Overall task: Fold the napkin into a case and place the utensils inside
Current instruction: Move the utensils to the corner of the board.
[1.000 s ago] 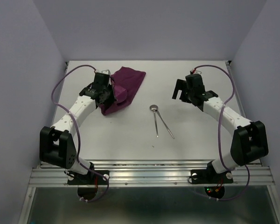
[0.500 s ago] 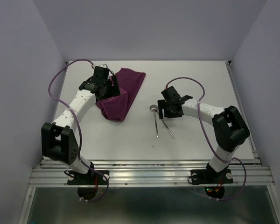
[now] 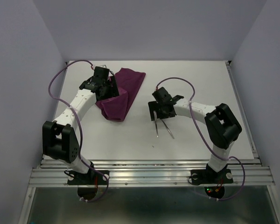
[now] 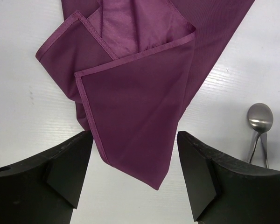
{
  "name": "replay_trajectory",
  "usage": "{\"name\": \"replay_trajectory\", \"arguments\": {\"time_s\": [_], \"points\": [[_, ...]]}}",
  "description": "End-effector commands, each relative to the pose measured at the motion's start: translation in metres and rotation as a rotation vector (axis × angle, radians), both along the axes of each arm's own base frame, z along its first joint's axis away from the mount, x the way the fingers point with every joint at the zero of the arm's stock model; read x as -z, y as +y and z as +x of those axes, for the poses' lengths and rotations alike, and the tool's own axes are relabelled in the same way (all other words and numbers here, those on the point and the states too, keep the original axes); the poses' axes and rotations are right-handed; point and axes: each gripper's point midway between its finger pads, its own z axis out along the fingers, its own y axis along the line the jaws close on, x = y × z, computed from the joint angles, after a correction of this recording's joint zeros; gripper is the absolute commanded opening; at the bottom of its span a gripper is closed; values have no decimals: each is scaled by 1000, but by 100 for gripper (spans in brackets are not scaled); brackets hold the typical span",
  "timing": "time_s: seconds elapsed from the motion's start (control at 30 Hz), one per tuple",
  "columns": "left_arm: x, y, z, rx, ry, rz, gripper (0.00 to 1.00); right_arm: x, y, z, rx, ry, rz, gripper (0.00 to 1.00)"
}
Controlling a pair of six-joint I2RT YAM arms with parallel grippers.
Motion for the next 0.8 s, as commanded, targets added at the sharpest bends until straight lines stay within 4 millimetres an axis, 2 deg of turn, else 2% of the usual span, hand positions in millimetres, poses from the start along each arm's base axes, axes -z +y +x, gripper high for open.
{"name": "replay_trajectory", "arguments": {"time_s": [0.0, 0.1, 0.2, 0.23, 0.37, 0.5, 0.53, 0.7, 0.77], "points": [[-17, 4, 5, -12, -47, 7, 84, 5, 4, 8, 13, 0, -13, 88], [-16, 4, 6, -13, -44, 9, 84, 21, 0, 0, -2, 38, -71, 83], [-15, 4, 7, -13, -41, 10, 84, 32, -7, -6, -5, 59, -120, 73], [-15, 4, 7, -14, -41, 11, 84, 33, -14, -5, 20, 47, -152, 65], [-15, 3, 8, -15, -43, 9, 84, 32, -40, -3, 75, 12, -240, 47], [-16, 4, 10, -15, -44, 10, 84, 31, -58, -1, 125, 7, -256, 27], [-17, 3, 11, -15, -46, 10, 84, 30, -67, 2, 155, 5, -263, 25], [-18, 3, 12, -13, -48, 12, 84, 26, -97, 12, 232, 4, -270, 25], [-18, 3, 12, -11, -47, 16, 84, 23, -115, 20, 282, 2, -272, 25]]}}
